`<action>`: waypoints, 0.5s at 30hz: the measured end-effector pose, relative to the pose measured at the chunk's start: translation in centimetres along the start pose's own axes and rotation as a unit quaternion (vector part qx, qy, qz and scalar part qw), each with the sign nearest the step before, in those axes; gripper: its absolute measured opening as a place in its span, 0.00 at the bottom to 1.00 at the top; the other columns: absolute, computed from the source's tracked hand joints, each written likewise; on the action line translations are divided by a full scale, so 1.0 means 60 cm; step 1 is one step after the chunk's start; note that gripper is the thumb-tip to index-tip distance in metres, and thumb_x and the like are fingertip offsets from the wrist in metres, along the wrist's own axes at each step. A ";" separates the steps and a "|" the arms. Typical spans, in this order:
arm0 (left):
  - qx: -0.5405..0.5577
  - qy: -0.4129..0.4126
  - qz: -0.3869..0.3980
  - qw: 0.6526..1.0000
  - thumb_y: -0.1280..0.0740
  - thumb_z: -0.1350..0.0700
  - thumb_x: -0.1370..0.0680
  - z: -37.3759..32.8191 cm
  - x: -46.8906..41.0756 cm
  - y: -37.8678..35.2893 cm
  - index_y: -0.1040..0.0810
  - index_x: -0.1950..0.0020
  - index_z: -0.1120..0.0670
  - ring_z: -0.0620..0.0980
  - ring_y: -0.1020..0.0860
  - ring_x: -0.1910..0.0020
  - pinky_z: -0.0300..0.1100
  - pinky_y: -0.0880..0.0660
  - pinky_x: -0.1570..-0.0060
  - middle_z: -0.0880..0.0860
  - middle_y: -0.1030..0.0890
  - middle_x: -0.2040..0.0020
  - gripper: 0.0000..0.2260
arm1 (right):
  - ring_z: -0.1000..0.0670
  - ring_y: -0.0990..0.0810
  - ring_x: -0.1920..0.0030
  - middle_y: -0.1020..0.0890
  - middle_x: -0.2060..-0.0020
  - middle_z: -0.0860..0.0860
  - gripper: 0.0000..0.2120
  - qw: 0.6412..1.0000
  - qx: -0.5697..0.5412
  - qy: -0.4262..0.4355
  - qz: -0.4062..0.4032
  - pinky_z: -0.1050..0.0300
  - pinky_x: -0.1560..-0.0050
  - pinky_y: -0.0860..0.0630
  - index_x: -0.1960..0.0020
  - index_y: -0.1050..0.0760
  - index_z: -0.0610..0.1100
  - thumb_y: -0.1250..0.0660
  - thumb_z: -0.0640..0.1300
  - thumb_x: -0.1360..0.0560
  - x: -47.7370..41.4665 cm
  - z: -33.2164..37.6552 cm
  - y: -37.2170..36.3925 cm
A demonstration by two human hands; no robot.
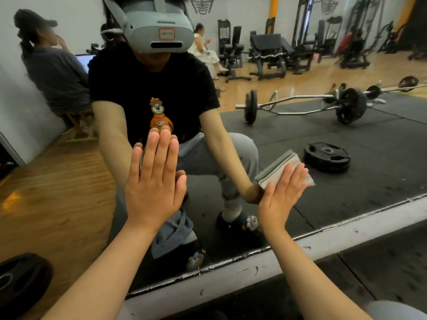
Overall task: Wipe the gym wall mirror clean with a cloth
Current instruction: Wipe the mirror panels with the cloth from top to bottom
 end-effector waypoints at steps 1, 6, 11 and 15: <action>0.001 -0.001 0.001 1.000 0.50 0.50 0.17 0.000 0.000 0.000 0.58 0.20 0.60 0.53 0.60 0.20 0.51 0.59 0.22 0.55 0.63 0.19 0.30 | 0.48 0.61 0.21 0.53 0.21 0.40 0.27 1.000 -0.010 -0.015 0.001 0.40 0.23 0.60 0.20 0.64 0.53 0.61 0.57 0.16 -0.009 0.008 0.002; -0.001 -0.004 0.011 1.000 0.50 0.50 0.17 -0.002 -0.004 0.002 0.57 0.20 0.61 0.54 0.60 0.20 0.51 0.61 0.22 0.57 0.62 0.19 0.30 | 0.42 0.54 0.21 0.50 0.21 0.37 0.29 0.999 -0.035 0.021 -0.014 0.47 0.25 0.65 0.20 0.55 0.45 0.55 0.56 0.17 -0.142 0.094 0.051; -0.005 0.002 0.019 1.000 0.49 0.49 0.17 -0.001 -0.003 0.000 0.55 0.19 0.61 0.55 0.58 0.20 0.52 0.60 0.22 0.58 0.59 0.19 0.30 | 0.44 0.56 0.20 0.52 0.20 0.43 0.28 0.997 -0.036 0.065 -0.012 0.41 0.25 0.64 0.20 0.55 0.49 0.53 0.54 0.16 -0.255 0.126 0.097; -0.007 0.000 0.020 1.000 0.48 0.50 0.17 -0.003 -0.004 0.002 0.54 0.19 0.62 0.55 0.58 0.20 0.52 0.60 0.22 0.58 0.59 0.19 0.31 | 0.45 0.54 0.20 0.50 0.20 0.44 0.26 0.998 -0.030 0.043 -0.035 0.42 0.24 0.60 0.21 0.55 0.51 0.53 0.53 0.16 -0.231 0.099 0.089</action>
Point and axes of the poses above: each hand's wrist, its own x-axis away from the middle knuckle, its own y-axis out of the back of the hand, z = x × y, the point moved 9 cm from there along -x, towards the middle knuckle
